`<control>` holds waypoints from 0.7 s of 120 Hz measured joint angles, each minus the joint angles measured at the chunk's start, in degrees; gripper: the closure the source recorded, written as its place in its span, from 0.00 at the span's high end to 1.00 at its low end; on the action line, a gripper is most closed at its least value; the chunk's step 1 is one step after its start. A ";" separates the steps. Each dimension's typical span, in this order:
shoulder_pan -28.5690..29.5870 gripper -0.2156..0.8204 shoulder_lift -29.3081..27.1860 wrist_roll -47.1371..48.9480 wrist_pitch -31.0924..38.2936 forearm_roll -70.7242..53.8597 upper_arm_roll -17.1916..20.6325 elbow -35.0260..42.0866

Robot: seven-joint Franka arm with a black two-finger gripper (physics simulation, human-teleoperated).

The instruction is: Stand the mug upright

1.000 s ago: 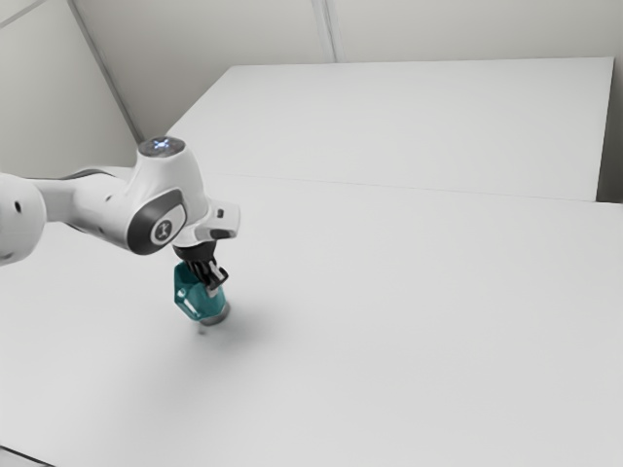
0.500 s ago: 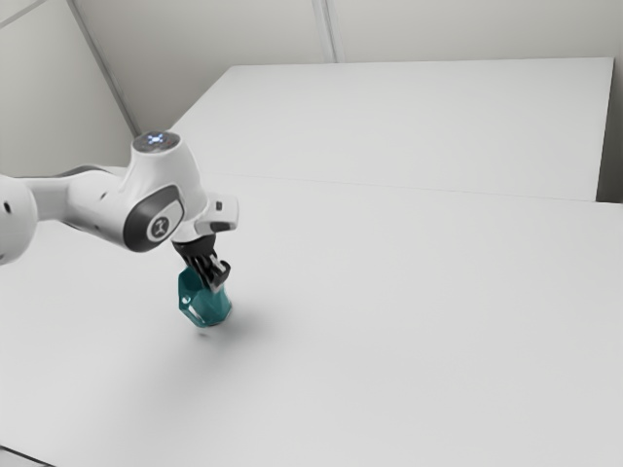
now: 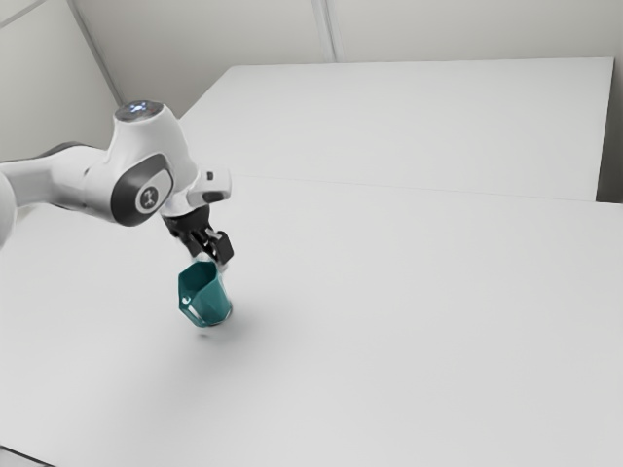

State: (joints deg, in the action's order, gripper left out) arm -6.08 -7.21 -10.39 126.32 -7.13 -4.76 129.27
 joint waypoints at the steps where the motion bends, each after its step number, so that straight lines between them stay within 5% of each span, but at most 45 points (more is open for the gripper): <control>1: 0.00 0.63 0.02 0.02 -0.28 0.16 0.00 -0.28; 32: 0.01 0.74 0.46 0.59 -10.21 4.28 -0.04 -8.78; 84: 0.16 0.79 4.19 4.28 -28.00 7.32 -0.72 -29.34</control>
State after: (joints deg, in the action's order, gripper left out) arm -5.92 -3.03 -6.12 98.31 0.18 -5.48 99.92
